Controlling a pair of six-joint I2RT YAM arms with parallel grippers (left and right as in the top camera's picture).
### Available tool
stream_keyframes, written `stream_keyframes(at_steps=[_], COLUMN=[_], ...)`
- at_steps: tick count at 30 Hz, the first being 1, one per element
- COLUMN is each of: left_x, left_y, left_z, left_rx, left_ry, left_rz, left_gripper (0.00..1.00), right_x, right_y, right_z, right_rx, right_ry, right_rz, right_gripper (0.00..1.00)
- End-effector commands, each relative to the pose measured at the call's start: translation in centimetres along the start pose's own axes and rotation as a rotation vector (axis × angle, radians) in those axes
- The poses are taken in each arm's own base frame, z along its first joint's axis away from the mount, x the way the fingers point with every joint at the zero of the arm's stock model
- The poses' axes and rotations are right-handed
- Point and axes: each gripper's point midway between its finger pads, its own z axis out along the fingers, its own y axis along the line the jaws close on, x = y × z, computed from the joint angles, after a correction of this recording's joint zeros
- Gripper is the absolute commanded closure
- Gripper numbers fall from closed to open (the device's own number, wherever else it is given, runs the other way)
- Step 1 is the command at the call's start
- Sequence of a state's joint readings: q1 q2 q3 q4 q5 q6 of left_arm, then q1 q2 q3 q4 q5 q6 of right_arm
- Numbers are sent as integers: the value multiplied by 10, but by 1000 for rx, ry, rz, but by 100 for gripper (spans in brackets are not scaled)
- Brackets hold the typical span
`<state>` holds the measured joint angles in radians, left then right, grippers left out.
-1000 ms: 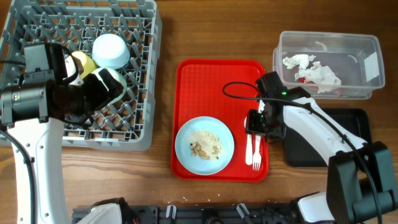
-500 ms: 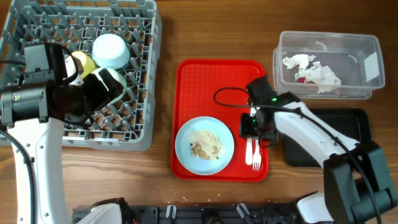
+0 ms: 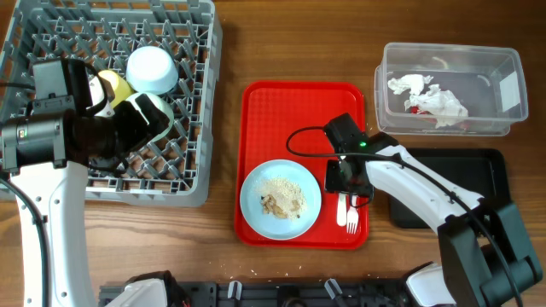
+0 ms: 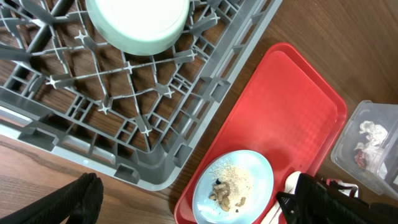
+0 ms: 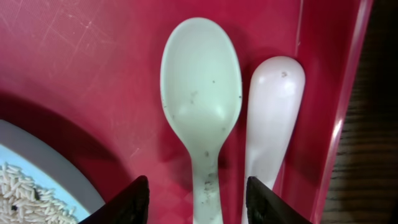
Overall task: Sort waste into correct bins and load items into the dishwasher rack
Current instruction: 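Grasp the white spoon with the right gripper and lift it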
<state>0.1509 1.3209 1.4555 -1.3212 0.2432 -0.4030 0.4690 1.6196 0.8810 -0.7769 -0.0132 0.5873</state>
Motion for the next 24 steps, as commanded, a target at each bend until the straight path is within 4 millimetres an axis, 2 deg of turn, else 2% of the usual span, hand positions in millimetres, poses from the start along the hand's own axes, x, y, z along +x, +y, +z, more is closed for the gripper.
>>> stream_keyframes(at_steps=[1, 9, 16, 18, 21, 24], left_x=[-1, -1, -1, -1, -1, -1], left_y=[3, 3, 3, 3, 3, 3], left_z=[-1, -1, -1, -1, -1, -1], left_rx=[-8, -8, -8, -8, -8, -8], left_ry=[-9, -9, -9, -9, -9, -9], left_rz=[-12, -12, -13, -12, -12, -12], left_gripper=[0, 0, 0, 0, 0, 0], right_x=[2, 12, 14, 12, 7, 0], right_y=[-6, -5, -6, -4, 1, 9], right_z=[5, 21, 24, 23, 18, 10], right_rx=[35, -6, -8, -12, -30, -52], right_ry=[2, 13, 10, 7, 2, -4], right_rz=[14, 46, 49, 58, 63, 63], right_gripper=[51, 52, 62, 67, 82, 88])
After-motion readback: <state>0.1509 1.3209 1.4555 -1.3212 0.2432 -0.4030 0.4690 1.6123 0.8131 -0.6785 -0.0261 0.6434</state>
